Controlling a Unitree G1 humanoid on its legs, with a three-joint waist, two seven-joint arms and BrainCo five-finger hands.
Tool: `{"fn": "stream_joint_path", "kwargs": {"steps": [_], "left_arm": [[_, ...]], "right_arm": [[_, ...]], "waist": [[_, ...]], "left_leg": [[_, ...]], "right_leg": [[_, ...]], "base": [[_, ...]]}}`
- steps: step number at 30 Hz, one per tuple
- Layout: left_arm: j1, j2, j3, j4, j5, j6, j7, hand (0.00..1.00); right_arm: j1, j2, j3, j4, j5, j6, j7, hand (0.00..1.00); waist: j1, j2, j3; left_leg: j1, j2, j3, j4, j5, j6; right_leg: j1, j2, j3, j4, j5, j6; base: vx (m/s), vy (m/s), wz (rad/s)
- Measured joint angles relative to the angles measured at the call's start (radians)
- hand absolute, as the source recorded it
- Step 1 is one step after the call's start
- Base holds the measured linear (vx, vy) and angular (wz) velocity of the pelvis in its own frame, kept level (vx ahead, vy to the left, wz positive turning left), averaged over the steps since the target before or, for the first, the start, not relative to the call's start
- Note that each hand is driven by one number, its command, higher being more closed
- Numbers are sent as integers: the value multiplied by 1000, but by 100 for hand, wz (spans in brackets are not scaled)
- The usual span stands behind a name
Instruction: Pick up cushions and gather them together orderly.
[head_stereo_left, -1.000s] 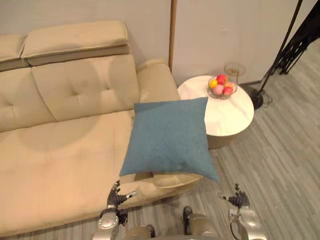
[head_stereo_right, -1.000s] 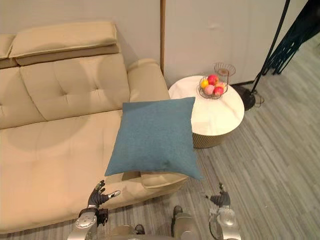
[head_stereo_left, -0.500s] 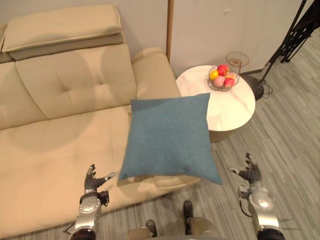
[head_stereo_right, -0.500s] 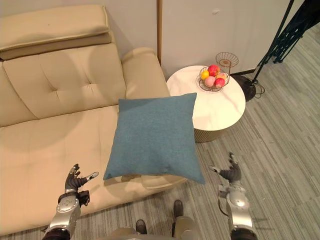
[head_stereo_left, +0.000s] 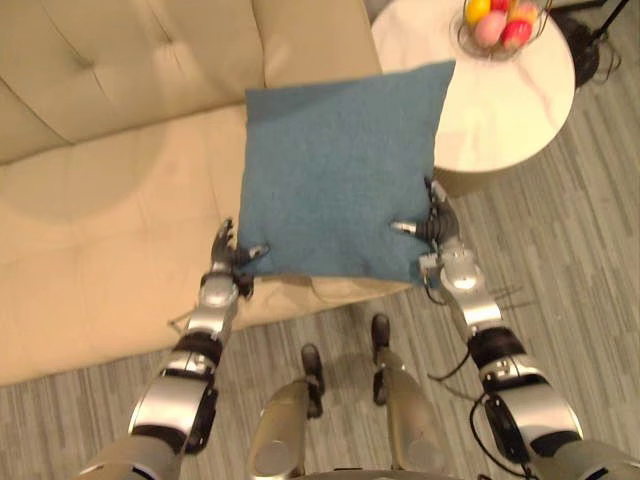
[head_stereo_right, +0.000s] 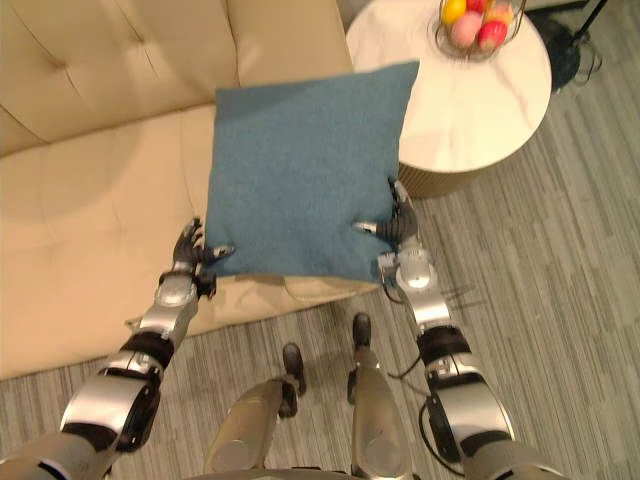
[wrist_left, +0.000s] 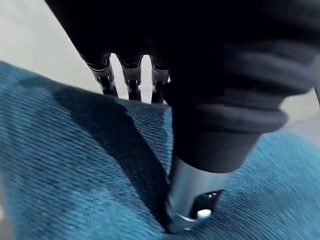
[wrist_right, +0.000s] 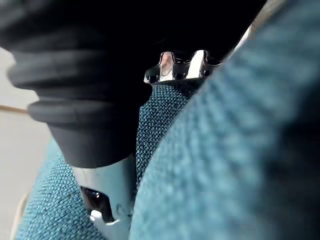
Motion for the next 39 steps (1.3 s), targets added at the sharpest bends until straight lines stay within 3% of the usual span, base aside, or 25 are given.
{"fn": "stream_joint_path", "kwargs": {"steps": [6,12,17,22,29,33,36,37,38,39], "left_arm": [[-69,38,-38,-17,-22,5,39,100],[-43,49,-49,-187,-57,3,69,100],[147,48,-65,-477,-57,-6,85,100],[407,-1,-71,-703,-56,-9,83,100],[792,-64,-71,-917,-44,-20,57,100],[869,-74,-66,-964,-42,-38,57,100],[877,-87,-62,-964,-42,-45,57,100],[877,-92,-60,-963,-41,-45,57,100],[886,-94,-60,-962,-39,-45,56,100],[895,-94,-60,-962,-39,-45,55,100]], "right_arm": [[-69,-5,10,-2,29,-2,-38,100],[-27,-10,15,-106,33,-8,-55,100],[156,-16,13,-267,33,-12,-55,100],[365,-24,11,-477,19,-13,-49,100],[629,-7,15,-689,-45,-22,29,100],[669,-4,31,-718,-58,-40,54,100],[671,-2,42,-712,-60,-51,54,100],[670,-2,41,-695,-60,-52,54,100],[676,0,42,-663,-60,-51,54,100],[681,3,42,-647,-60,-51,54,100]], "waist": [[-7,-7,22],[-6,-19,29],[-8,-19,28],[-17,-18,23],[-6,-10,-109],[13,-11,-150],[22,-2,-158],[24,0,-159],[16,-1,-159],[13,-1,-159]], "left_leg": [[-57,3,-10,3,19,2],[-58,5,-32,2,35,-3],[-1,12,-50,-20,35,-4],[85,11,-56,-66,35,-4],[207,19,-53,-116,34,-5],[242,16,-33,-108,34,-5],[208,14,-23,-49,38,7],[199,17,-19,-45,47,24],[203,11,-45,-29,52,32],[210,9,-61,-24,56,31]], "right_leg": [[-32,3,-1,-31,38,-5],[-9,8,-12,-72,62,-9],[67,18,-11,-115,64,-8],[147,22,-4,-143,63,-8],[257,34,9,-177,63,-7],[286,31,35,-171,62,-6],[231,21,38,-75,43,28],[189,11,36,76,-66,34],[159,-13,28,327,-205,4],[163,-23,30,426,-250,16]], "base": [[-104,-71,6],[-1,-42,6],[80,-20,10],[64,0,2],[49,-12,-3],[-56,6,-13],[-181,-1,-5],[-260,-29,27],[-242,-45,46],[-174,-88,80]]}}
